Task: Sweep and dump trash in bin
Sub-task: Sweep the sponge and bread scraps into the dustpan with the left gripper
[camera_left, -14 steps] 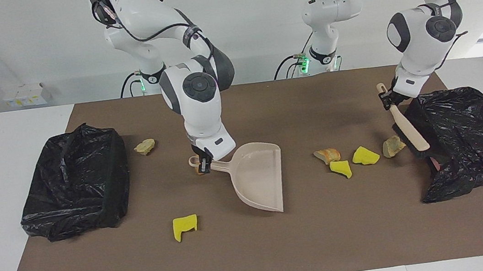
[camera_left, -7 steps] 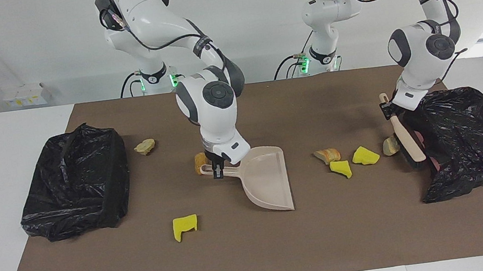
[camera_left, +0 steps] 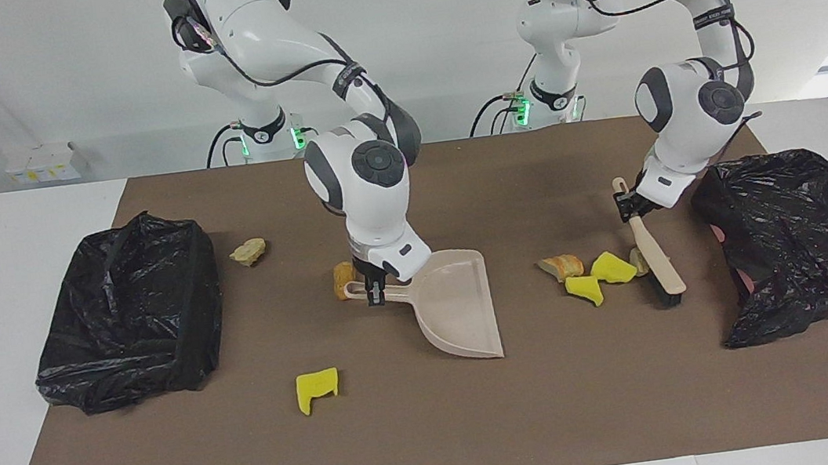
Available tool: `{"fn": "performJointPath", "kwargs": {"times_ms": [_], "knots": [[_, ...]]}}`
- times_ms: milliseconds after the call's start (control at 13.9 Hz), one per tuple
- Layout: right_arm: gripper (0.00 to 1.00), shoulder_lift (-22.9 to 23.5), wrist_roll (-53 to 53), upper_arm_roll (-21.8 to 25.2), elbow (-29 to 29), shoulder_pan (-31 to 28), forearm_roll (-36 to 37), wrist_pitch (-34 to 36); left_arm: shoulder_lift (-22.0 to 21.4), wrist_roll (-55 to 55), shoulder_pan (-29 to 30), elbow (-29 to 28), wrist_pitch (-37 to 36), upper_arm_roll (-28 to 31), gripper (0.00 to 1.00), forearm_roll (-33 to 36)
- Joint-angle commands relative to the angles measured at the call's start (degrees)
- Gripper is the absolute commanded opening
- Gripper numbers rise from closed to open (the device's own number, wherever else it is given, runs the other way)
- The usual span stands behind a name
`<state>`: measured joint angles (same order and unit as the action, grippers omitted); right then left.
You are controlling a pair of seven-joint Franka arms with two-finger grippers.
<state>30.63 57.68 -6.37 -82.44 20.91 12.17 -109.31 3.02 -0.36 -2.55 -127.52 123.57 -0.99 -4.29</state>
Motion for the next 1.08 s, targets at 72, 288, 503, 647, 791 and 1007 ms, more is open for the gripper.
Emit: {"fn": "performJointPath", "kwargs": {"times_ms": [72, 288, 503, 647, 791, 1007], "knots": [[0.00, -1.01, 2.27, -0.49, -1.23, -0.43, 1.10, -0.64, 0.67, -3.49, -7.09, 0.25, -0.96, 0.38, 0.00, -4.66], [0.00, -1.01, 2.27, -0.49, -1.23, -0.43, 1.10, -0.73, 0.50, -12.27, -13.77, 0.16, -0.26, 0.38, 0.00, -7.39], [0.00, -1.01, 2.27, -0.49, -1.23, -0.43, 1.10, -0.64, 1.73, -14.84, -18.18, 0.25, 2.98, 0.38, 0.00, -11.43], [0.00, -1.01, 2.18, -0.49, -1.14, -0.35, 1.19, -0.73, 2.69, -17.21, -20.99, 0.60, 3.87, 0.29, 0.00, -13.02], [0.00, -1.01, 2.27, -0.49, -1.14, -0.35, 1.10, -0.64, 2.96, -20.46, -24.76, 0.69, 6.58, 0.11, 0.00, -15.56], [0.00, -1.01, 2.27, -0.49, -1.14, -0.35, 1.19, -0.64, 4.27, -21.87, -28.55, 4.63, 7.04, -0.24, 0.00, -22.50]]}}
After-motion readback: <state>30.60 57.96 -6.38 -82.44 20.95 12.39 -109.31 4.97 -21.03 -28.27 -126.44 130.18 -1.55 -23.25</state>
